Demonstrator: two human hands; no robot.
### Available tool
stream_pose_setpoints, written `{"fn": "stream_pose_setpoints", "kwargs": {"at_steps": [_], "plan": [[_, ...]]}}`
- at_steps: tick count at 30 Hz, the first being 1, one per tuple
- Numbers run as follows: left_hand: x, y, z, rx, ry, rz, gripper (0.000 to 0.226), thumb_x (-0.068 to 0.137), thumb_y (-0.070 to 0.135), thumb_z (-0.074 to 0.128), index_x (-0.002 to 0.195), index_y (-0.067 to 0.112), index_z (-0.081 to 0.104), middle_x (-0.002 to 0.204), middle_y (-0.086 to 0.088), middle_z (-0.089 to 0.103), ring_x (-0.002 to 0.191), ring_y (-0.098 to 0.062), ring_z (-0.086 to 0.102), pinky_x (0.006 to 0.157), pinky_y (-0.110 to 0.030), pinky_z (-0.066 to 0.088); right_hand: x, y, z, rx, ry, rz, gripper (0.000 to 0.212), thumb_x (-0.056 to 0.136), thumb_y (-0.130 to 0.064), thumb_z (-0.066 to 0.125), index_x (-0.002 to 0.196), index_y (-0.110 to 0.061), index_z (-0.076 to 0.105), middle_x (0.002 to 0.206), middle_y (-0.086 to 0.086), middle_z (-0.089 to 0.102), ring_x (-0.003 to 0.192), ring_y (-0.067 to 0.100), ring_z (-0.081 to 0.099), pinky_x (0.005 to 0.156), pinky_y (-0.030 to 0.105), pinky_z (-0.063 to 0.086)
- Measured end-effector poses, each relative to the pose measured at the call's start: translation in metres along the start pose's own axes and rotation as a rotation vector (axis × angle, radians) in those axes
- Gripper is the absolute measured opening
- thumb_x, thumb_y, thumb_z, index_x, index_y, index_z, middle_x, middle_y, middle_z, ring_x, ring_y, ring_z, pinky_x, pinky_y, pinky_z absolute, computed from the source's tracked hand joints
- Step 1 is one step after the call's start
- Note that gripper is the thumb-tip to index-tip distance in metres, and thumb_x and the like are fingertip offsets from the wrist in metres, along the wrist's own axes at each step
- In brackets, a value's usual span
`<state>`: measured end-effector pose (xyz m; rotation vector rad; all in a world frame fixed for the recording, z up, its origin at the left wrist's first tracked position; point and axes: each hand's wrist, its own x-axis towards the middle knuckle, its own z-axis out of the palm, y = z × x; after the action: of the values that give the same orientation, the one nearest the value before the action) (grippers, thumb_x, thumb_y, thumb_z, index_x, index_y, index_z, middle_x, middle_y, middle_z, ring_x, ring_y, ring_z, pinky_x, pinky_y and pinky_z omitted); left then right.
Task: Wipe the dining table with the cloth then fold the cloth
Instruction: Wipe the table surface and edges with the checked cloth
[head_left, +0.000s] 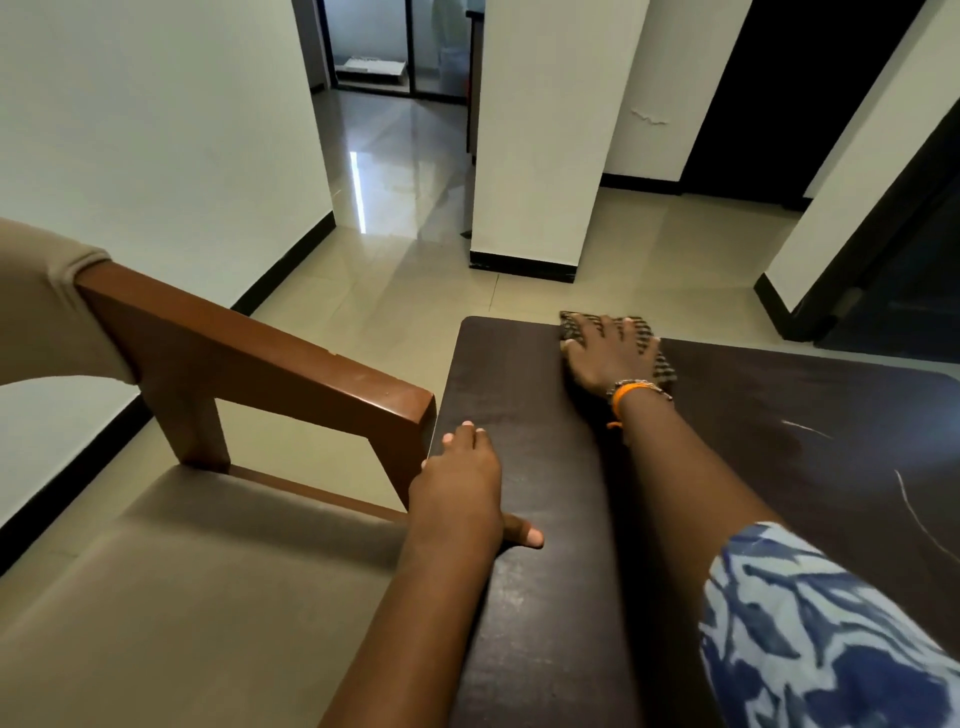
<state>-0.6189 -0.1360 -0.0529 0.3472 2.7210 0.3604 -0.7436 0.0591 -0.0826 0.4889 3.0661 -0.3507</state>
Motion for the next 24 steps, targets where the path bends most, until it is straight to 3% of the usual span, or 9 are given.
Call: {"fn": "stream_pose_setpoints", "kwargs": {"at_steps": [6, 18, 24], "plan": [[-0.001, -0.002, -0.001, -0.004, -0.014, 0.021, 0.116, 0.070, 0.052, 0.073, 0.150, 0.008, 0.002, 0.159, -0.002, 0.002, 0.145, -0.029, 0.016, 0.112, -0.040, 0.029, 0.001, -0.083, 0.021, 0.001, -0.084, -0.252, 0.051, 0.097, -0.044, 0.025, 0.146, -0.035, 0.015, 0.158, -0.001, 0.008, 0.145, 0.025, -0.002, 0.113, 0.056, -0.007], [-0.002, 0.002, 0.000, 0.015, -0.044, -0.007, 0.115, 0.071, 0.055, 0.070, 0.150, 0.010, 0.001, 0.160, -0.002, -0.001, 0.145, -0.032, 0.016, 0.112, -0.045, 0.032, -0.036, -0.059, 0.014, -0.051, -0.174, -0.645, 0.047, 0.098, -0.041, 0.029, 0.144, -0.042, 0.019, 0.158, -0.009, 0.010, 0.145, 0.017, 0.001, 0.116, 0.052, -0.004], [-0.007, 0.004, -0.002, 0.023, -0.046, -0.014, 0.114, 0.072, 0.057, 0.067, 0.150, 0.011, -0.002, 0.160, -0.001, -0.004, 0.146, -0.028, 0.012, 0.113, -0.044, 0.027, -0.047, -0.029, 0.007, -0.040, -0.143, -0.622, 0.048, 0.097, -0.044, 0.032, 0.143, -0.041, 0.021, 0.157, -0.008, 0.013, 0.145, 0.017, 0.005, 0.116, 0.051, 0.002]]}}
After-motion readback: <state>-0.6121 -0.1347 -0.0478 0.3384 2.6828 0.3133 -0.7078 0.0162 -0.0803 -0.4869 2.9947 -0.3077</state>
